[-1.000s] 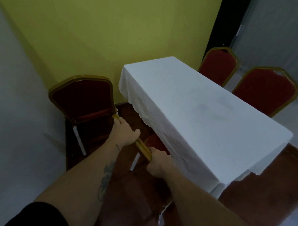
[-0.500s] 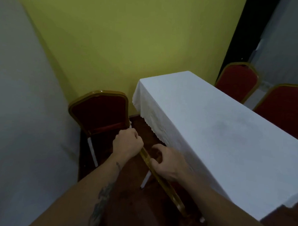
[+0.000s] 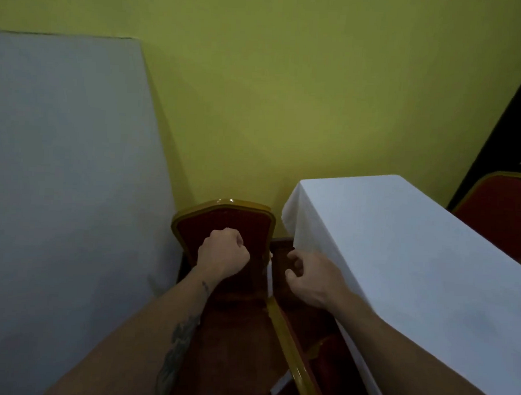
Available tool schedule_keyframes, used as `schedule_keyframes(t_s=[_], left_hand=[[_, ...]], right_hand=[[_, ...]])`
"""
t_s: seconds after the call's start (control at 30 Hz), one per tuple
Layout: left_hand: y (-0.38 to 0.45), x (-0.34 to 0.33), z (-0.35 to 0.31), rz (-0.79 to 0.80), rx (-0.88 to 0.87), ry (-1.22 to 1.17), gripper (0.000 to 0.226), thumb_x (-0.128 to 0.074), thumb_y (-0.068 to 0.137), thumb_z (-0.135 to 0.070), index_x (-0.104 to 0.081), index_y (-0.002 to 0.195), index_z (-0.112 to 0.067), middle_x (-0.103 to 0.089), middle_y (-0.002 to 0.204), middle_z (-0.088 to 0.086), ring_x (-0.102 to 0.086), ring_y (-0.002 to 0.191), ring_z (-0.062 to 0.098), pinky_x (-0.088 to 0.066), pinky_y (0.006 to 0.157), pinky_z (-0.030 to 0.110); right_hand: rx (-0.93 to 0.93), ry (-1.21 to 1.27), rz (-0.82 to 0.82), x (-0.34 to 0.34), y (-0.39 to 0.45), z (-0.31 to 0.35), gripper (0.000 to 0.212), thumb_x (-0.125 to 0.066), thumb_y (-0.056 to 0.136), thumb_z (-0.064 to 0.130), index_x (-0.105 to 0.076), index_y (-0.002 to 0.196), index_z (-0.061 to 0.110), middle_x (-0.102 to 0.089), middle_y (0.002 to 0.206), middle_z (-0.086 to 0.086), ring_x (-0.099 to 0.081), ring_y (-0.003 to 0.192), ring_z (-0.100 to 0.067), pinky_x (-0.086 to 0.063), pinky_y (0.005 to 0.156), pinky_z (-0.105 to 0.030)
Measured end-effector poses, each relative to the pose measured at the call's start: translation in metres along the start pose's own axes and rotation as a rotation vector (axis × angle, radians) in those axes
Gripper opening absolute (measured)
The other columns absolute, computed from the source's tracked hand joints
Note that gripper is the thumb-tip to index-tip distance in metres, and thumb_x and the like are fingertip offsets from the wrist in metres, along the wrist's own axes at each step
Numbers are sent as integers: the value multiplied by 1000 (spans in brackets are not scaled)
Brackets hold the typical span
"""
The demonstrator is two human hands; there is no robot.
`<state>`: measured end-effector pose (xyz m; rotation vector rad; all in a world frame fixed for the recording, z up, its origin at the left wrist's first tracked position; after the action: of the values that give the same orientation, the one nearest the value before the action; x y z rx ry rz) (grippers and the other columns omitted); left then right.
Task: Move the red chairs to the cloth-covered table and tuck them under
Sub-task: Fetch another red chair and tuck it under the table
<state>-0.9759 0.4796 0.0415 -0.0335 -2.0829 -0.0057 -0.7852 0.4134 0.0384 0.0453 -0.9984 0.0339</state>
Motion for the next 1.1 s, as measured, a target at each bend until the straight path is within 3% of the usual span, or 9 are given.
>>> schedule_keyframes(t_s=[0.17, 0.33, 0.47, 0.6, 0.73, 0.8, 0.9, 1.0, 1.1], left_hand=[[78, 21, 34, -28, 13, -12, 33, -51, 81, -22, -73, 105, -21, -69, 102, 2, -64, 96, 28, -54, 78, 36], [176, 32, 65, -45, -10, -32, 30, -50, 82, -17, -73, 102, -18, -69, 102, 4, -63, 92, 28, -51, 72, 34], [237, 32, 92, -21, 18, -30, 43, -56, 77, -21, -68, 118, -22, -65, 124, 4, -60, 114, 30, -50, 90, 35], [281, 3, 106, 197, -11, 14, 55, -60, 73, -28, -63, 128, -25, -61, 134, 3, -58, 121, 26, -49, 100, 37], [294, -43, 117, 549, -26, 35, 55, -72, 75, -18, -62, 129, -20, -63, 126, 6, -60, 106, 22, -49, 81, 27], [298, -56, 120, 634, -56, 73, 57, -76, 76, -15, -60, 130, -18, -63, 125, 6, -59, 106, 23, -50, 81, 28], [308, -65, 129, 644, -52, 100, 55, -68, 79, -13, -59, 133, -16, -62, 129, 8, -60, 112, 26, -51, 85, 31], [314, -67, 137, 573, -55, 109, 46, -56, 72, -19, -68, 116, -19, -68, 112, 3, -63, 95, 23, -53, 86, 35], [318, -68, 135, 488, -112, 80, 45, -54, 62, -24, -71, 104, -25, -69, 94, -3, -64, 85, 21, -55, 87, 41]], right_hand=[[-25, -80, 62, -24, 83, 15, 51, -59, 96, 32, -54, 144, 19, -64, 130, -3, -61, 114, -21, -51, 91, -34], [-73, -142, 155, -51, 183, 36, 68, -61, 91, 30, -39, 155, 20, -47, 153, -6, -48, 137, -26, -46, 108, -39], [-129, -266, 250, -77, 247, 46, 78, -59, 85, 32, -31, 156, 17, -35, 158, -11, -33, 144, -34, -41, 112, -48], [-157, -332, 295, -102, 293, 52, 85, -60, 84, 27, -22, 160, 17, -27, 161, -12, -25, 148, -36, -37, 115, -51], [-181, -398, 317, -119, 325, 49, 81, -64, 82, 30, -31, 154, 19, -36, 152, -11, -38, 139, -36, -42, 110, -51], [-193, -413, 337, -128, 336, 42, 77, -66, 80, 32, -36, 150, 20, -42, 146, -11, -43, 133, -35, -44, 108, -52], [-213, -464, 381, -142, 348, 26, 72, -69, 77, 36, -42, 142, 21, -50, 139, -11, -48, 127, -35, -46, 105, -54], [-233, -464, 418, -151, 358, 13, 60, -70, 80, 31, -47, 135, 21, -57, 130, -10, -56, 120, -31, -49, 102, -47], [-233, -439, 430, -153, 372, -1, 33, -69, 85, 24, -51, 112, 22, -63, 120, -8, -61, 113, -29, -52, 94, -40]])
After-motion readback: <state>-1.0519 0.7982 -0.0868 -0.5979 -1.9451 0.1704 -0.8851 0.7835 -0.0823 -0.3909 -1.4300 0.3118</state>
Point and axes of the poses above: each hand's wrist, its own y-axis towards the middle knuckle, its own x-axis out of the back of the hand, z = x × y, the point moved 10 cm from there along y, towards the middle knuckle
